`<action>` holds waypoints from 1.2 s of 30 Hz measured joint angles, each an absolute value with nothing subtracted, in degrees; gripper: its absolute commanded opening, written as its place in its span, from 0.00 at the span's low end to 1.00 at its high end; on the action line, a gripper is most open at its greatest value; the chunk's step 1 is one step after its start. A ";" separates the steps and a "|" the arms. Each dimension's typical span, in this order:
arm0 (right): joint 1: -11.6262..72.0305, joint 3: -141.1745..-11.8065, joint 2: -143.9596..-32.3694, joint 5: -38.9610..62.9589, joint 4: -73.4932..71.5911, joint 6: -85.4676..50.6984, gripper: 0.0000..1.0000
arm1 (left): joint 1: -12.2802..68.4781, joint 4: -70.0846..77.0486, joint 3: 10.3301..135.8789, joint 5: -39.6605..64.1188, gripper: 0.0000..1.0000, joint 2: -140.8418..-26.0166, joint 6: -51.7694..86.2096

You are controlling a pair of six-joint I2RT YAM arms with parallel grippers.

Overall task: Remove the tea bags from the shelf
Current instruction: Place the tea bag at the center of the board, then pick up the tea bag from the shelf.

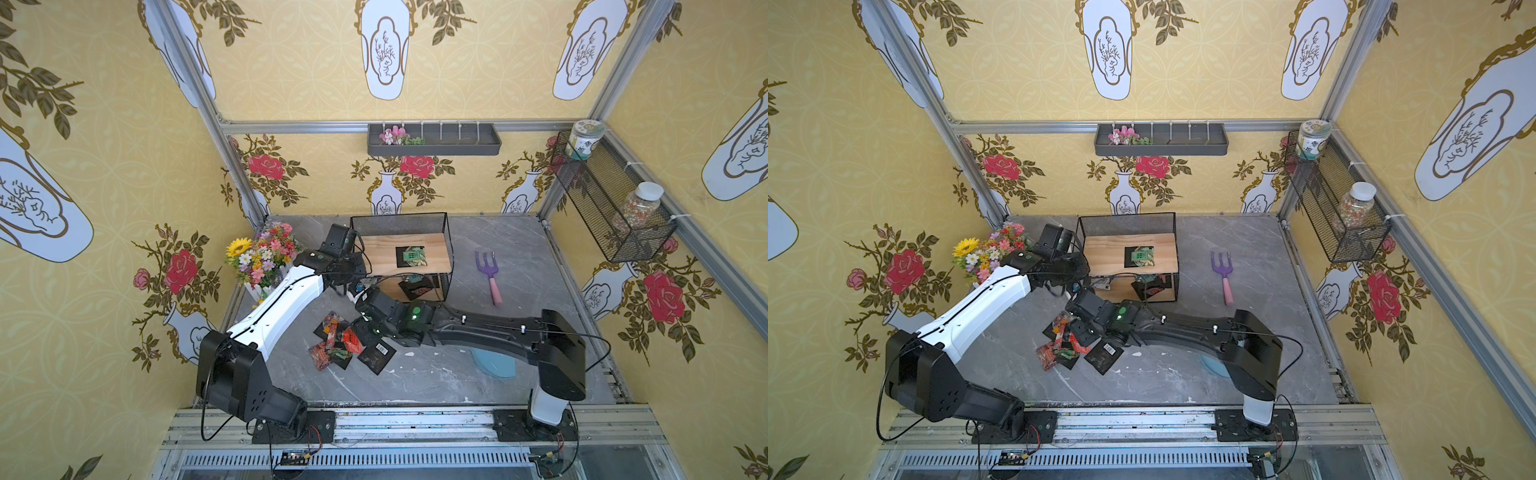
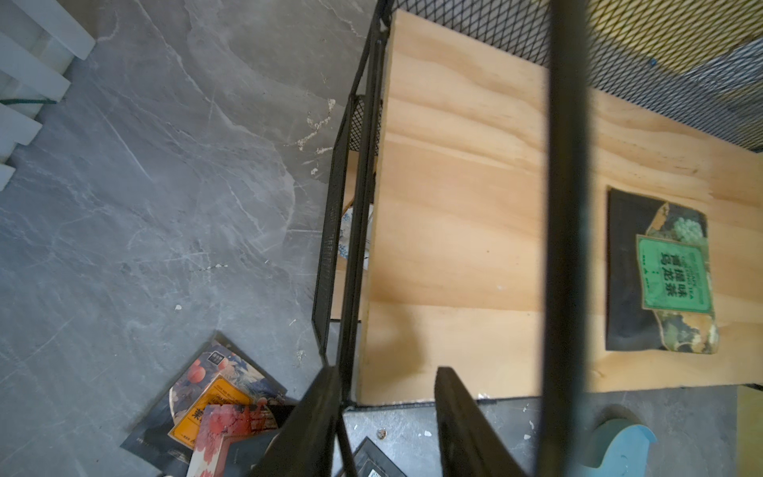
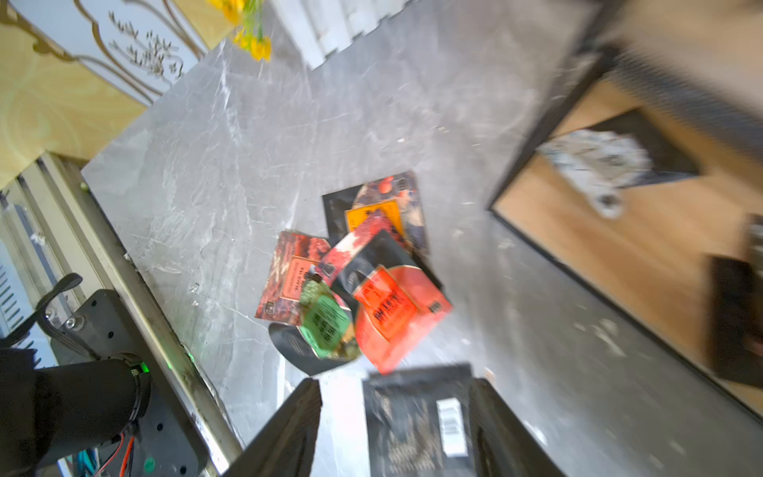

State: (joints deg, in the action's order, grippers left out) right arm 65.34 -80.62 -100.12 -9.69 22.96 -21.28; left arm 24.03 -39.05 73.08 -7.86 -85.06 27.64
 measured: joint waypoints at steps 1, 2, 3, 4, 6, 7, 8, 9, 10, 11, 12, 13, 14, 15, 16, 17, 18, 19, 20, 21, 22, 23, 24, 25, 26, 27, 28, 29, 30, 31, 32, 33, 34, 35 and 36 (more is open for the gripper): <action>65.08 -80.42 -98.17 -11.16 24.29 -21.76 0.64 | 24.03 -39.05 73.08 -7.84 0.43 -85.06 27.66; 64.60 -80.49 -96.23 -12.82 25.82 -22.35 0.64 | 24.03 -39.05 73.08 -7.81 0.43 -85.06 27.66; 63.94 -80.90 -94.76 -14.22 27.29 -22.48 0.65 | 24.03 -39.05 73.08 -7.81 0.43 -85.08 27.66; 62.94 -81.67 -93.60 -15.49 28.88 -22.96 0.66 | 24.03 -39.05 73.10 -7.81 0.43 -85.08 27.66; 59.75 -83.94 -92.25 -17.96 32.14 -24.38 0.69 | 24.03 -39.07 73.21 -7.86 0.43 -85.14 27.66; 57.45 -85.71 -92.14 -19.05 34.37 -25.39 0.70 | 24.03 -39.07 73.23 -7.84 0.43 -85.17 27.66; 55.37 -87.55 -92.44 -19.79 36.23 -26.04 0.72 | 24.03 -39.09 73.23 -7.81 0.43 -85.17 27.66; 53.65 -89.32 -93.01 -20.18 37.95 -26.65 0.73 | 24.03 -39.07 73.23 -7.81 0.43 -85.17 27.66; 51.40 -91.79 -94.04 -20.88 39.97 -27.22 0.75 | 24.03 -39.07 73.23 -7.79 0.43 -85.17 27.66; 49.76 -94.15 -95.29 -21.50 41.87 -27.51 0.76 | 24.03 -39.09 73.23 -7.79 0.43 -85.19 27.66; 48.40 -96.77 -96.88 -21.74 43.90 -28.47 0.78 | 24.03 -39.07 73.23 -7.79 0.43 -85.25 27.68; 47.42 -99.39 -98.61 -21.41 45.74 -28.42 0.79 | 24.03 -39.05 73.23 -7.79 0.43 -85.27 27.68; 46.57 -102.48 -100.77 -21.23 47.86 -28.51 0.80 | 24.05 -39.07 73.23 -7.79 0.43 -85.30 27.68; 45.93 -104.79 -102.50 -21.21 49.19 -28.71 0.81 | 24.08 -39.05 73.23 -7.79 0.43 -85.32 27.68; 45.25 -107.13 -104.40 -21.04 50.98 -28.75 0.82 | 24.12 -39.03 73.23 -7.77 0.43 -85.32 27.68; 44.64 -109.21 -106.02 -20.88 52.49 -28.97 0.83 | 24.14 -39.03 73.23 -7.77 0.43 -85.32 27.68; 44.10 -110.98 -107.50 -20.53 53.74 -29.39 0.83 | 24.18 -39.03 73.23 -7.77 0.43 -85.32 27.68; 43.68 -112.68 -108.97 -20.16 54.87 -29.63 0.84 | 24.18 -39.03 73.23 -7.77 0.43 -85.32 27.68; 43.22 -114.56 -110.61 -19.70 56.21 -29.74 0.85 | 24.18 -39.03 73.23 -7.79 0.43 -85.32 27.68; 42.87 -115.92 -111.90 -19.51 57.04 -29.76 0.86 | 24.18 -39.03 73.23 -7.79 0.43 -85.32 27.68; 42.59 -117.08 -113.12 -19.38 57.82 -29.76 0.87 | 24.18 -39.03 73.23 -7.79 0.43 -85.32 27.70; 42.37 -117.99 -114.19 -19.09 58.61 -29.76 0.87 | 24.18 -39.03 73.23 -7.79 0.43 -85.32 27.68; 42.24 -118.72 -115.11 -18.68 59.20 -29.74 0.87 | 24.18 -39.03 73.23 -7.79 0.43 -85.32 27.68; 42.13 -119.44 -115.98 -18.28 59.72 -29.71 0.87 | 24.18 -39.03 73.23 -7.77 0.43 -85.32 27.68; 41.98 -120.18 -116.88 -18.11 60.25 -29.67 0.87 | 24.18 -39.05 73.25 -7.77 0.43 -85.32 27.68; 41.95 -120.66 -117.49 -18.09 60.49 -29.50 0.87 | 24.18 -39.05 73.30 -7.79 0.43 -85.32 27.68; 41.89 -121.27 -118.24 -18.06 60.60 -29.28 0.87 | 24.18 -39.16 73.41 -7.77 0.43 -85.32 27.68; 41.78 -121.64 -118.78 -18.11 60.69 -28.99 0.87 | 24.18 -39.18 73.49 -7.79 0.43 -85.32 27.68; 41.74 -121.95 -119.35 -18.11 60.93 -28.51 0.86 | 24.18 -39.20 73.56 -7.79 0.43 -85.32 27.68; 41.60 -122.15 -119.87 -18.11 61.21 -28.40 0.86 | 24.18 -39.20 73.60 -7.81 0.43 -85.32 27.66; 41.47 -122.19 -120.31 -18.15 61.36 -28.34 0.85 | 24.18 -39.20 73.60 -7.79 0.43 -85.32 27.66; 41.30 -122.19 -120.73 -18.15 61.36 -28.25 0.85 | 24.18 -39.22 73.60 -7.79 0.43 -85.32 27.66; 41.12 -122.19 -121.21 -18.15 61.39 -28.21 0.84 | 24.18 -39.20 73.60 -7.79 0.43 -85.32 27.66; 40.97 -122.26 -121.51 -18.17 60.75 -28.18 0.84 | 24.18 -39.22 73.60 -7.81 0.43 -85.32 27.66; 40.86 -122.28 -121.64 -18.17 60.53 -28.12 0.83 | 24.18 -39.13 73.63 -7.79 0.43 -85.32 27.66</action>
State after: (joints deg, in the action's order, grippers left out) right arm 40.86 -122.28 -121.64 -18.17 60.53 -28.12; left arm 24.18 -39.13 73.63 -7.79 -85.32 27.66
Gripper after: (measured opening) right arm 0.836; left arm 0.430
